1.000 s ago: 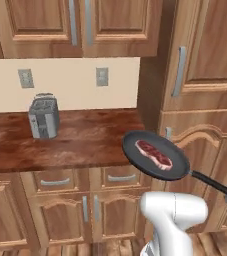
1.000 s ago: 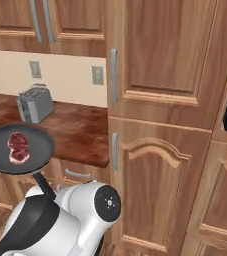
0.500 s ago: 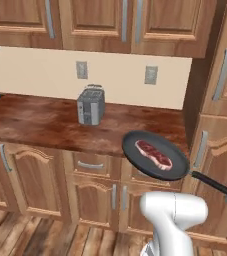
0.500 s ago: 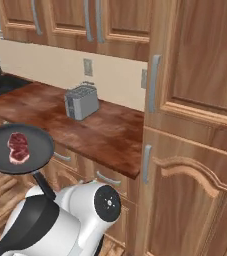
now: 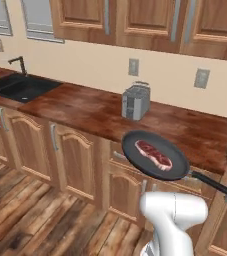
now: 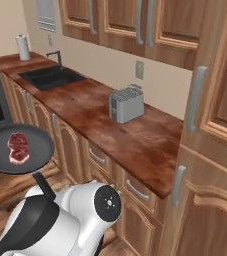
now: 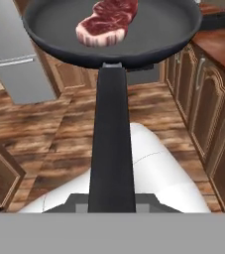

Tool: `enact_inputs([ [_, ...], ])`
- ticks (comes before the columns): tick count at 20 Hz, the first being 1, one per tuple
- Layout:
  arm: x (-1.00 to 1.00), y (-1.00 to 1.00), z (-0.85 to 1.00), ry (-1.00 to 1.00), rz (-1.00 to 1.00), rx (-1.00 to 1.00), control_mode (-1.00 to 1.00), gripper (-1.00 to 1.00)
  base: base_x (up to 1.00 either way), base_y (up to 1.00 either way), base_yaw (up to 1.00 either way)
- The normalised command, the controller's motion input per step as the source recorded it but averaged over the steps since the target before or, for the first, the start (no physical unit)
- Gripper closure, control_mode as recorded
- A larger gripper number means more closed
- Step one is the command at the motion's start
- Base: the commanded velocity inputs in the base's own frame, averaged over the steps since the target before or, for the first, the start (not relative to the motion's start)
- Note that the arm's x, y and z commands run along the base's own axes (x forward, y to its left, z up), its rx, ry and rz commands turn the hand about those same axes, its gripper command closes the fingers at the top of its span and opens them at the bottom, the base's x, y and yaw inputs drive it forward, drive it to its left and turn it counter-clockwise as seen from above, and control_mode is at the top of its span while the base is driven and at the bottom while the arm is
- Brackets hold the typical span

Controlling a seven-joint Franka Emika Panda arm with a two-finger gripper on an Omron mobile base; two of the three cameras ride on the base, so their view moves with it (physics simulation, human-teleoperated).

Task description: Pick up the pan with the steak in it and place it on the dining table. Then place the steak on the plate.

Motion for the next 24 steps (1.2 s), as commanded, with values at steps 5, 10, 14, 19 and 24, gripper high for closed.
enact_inputs([
  [5, 0.0, 0.0, 0.0, 0.0, 0.0, 0.0, 1.0, 1.0, -0.06, 0.0, 0.5],
  [10, 0.0, 0.0, 0.0, 0.0, 0.0, 0.0, 1.0, 1.0, -0.07, 0.0, 0.5],
  [14, 0.0, 0.0, 0.0, 0.0, 0.0, 0.0, 1.0, 1.0, -0.1, 0.0, 0.49],
  [19, 0.0, 0.0, 0.0, 0.0, 0.0, 0.0, 1.0, 1.0, -0.1, 0.0, 0.47],
  [24, 0.0, 0.0, 0.0, 0.0, 0.0, 0.0, 1.0, 1.0, -0.08, 0.0, 0.42],
])
